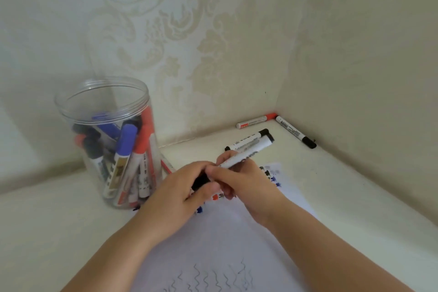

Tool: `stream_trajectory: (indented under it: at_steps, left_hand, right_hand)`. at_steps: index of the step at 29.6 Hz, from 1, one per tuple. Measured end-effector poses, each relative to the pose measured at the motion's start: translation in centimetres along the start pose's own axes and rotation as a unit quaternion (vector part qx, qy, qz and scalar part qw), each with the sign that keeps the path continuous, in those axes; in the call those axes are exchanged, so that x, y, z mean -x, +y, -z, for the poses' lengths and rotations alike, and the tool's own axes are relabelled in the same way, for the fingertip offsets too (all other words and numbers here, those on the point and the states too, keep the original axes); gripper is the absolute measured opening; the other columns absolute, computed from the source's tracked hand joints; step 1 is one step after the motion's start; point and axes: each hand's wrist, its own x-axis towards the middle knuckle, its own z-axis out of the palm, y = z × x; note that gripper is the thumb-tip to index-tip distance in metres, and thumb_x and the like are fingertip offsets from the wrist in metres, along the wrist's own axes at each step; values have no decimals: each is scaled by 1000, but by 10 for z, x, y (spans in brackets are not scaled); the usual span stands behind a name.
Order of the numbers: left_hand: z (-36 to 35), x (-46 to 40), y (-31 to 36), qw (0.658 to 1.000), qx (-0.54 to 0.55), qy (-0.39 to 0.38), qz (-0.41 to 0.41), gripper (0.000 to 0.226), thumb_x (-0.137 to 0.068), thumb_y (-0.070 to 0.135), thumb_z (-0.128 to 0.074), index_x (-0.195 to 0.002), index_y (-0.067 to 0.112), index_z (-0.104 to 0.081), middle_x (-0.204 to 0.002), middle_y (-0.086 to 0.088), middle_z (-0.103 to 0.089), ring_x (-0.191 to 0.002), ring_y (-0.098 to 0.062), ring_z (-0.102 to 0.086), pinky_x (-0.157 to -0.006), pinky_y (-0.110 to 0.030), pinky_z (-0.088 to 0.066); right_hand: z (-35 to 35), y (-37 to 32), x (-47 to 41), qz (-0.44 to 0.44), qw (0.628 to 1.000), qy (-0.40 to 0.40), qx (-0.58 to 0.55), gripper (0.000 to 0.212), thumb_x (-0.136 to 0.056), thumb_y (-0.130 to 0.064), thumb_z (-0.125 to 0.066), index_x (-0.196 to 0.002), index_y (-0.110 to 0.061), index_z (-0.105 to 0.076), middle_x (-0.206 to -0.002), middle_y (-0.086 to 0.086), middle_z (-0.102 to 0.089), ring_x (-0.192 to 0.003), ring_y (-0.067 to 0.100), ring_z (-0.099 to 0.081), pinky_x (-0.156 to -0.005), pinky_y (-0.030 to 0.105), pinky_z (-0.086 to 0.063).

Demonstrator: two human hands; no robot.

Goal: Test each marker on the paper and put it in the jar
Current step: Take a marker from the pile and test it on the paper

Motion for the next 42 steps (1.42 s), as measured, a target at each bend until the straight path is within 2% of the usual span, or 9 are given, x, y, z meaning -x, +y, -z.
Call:
stream_trajectory:
  at_steps: [3, 5, 11, 18, 23, 32, 36, 40, 42]
  left_hand:
    - [-1, 0, 3, 999, -33, -9, 5, 6, -92, 34, -42, -87, 37, -43, -70, 21, -58, -68, 6, -54, -57, -11, -39]
    - [-2, 1, 6, 1000, -30, -4, 1, 19, -94, 29, -38, -77, 37, -34, -66, 27, -55, -68, 13, -51, -57, -8, -37]
    - [3, 4, 8, 991, -116, 18, -58, 13, -88, 45, -31, -81, 42, -20, -59, 23, -50, -56, 5, -52, -48, -16, -38]
    - [0, 5, 8, 993, -95, 31, -66, 23, -80, 57, -22, -91, 39, -32, -64, 2, -64, -54, -14, -59, -51, -38, -47]
    - [-2, 4, 9, 992, -108, 38, -58, 26, -80, 57, -24, -95, 37, -34, -57, 2, -61, -52, -13, -58, -49, -32, -46]
    - [-3, 3, 10, 991, -109, 55, -60, 21, -85, 53, -35, -97, 37, -40, -51, 0, -57, -44, -15, -49, -40, -20, -33]
    - [-3, 4, 2, 995, -83, 41, -27, 37, -78, 69, -32, -97, 39, -40, -56, -2, -59, -49, -13, -56, -48, -33, -46]
    - [2, 3, -1, 999, -20, 40, 27, 45, -75, 65, -27, -103, 31, -40, -57, 3, -53, -52, -6, -52, -49, -20, -41]
    - [7, 2, 0, 995, 30, 70, 61, 40, -81, 58, -24, -104, 29, -40, -63, 2, -53, -59, -11, -52, -58, -23, -45]
  right_hand:
    - [-2, 4, -1, 10, 999, 12, -43, 28, -85, -14, -65, -62, -14, -49, -52, 10, -51, -46, 16, -42, -45, 23, -31]
    - [-3, 5, 0, 25, 997, 13, -66, 30, -86, -18, -63, -65, -10, -43, -48, 4, -51, -41, 12, -41, -42, 20, -29]
    - [-16, 2, 7, 83, 991, 16, -100, 31, -93, -20, -52, -67, -10, -39, -50, 1, -47, -43, 10, -43, -45, 19, -34]
    - [-19, 4, 9, 101, 986, 12, -129, 31, -87, -24, -51, -61, -15, -39, -47, -5, -43, -37, 5, -38, -40, 18, -28]
    - [-20, 7, 9, 80, 985, 21, -151, 37, -95, -19, -48, -59, -16, -38, -49, -2, -36, -39, 7, -31, -40, 19, -26]
    - [-20, 8, 12, 103, 982, 57, -151, 32, -86, -24, -54, -59, -16, -38, -49, 3, -39, -37, 8, -33, -38, 17, -28]
    - [-18, 10, 11, 100, 987, 56, -109, 33, -86, -23, -57, -62, -12, -38, -56, 15, -45, -38, 10, -40, -39, 18, -28]
    - [-13, 8, 6, 23, 985, 98, -139, 30, -92, -18, -52, -64, -13, -43, -43, 6, -47, -35, 14, -32, -39, 23, -21]
    - [-2, 5, 3, -3, 979, 131, -156, 26, -91, -17, -50, -66, -12, -48, -42, 6, -50, -34, 15, -33, -37, 22, -22]
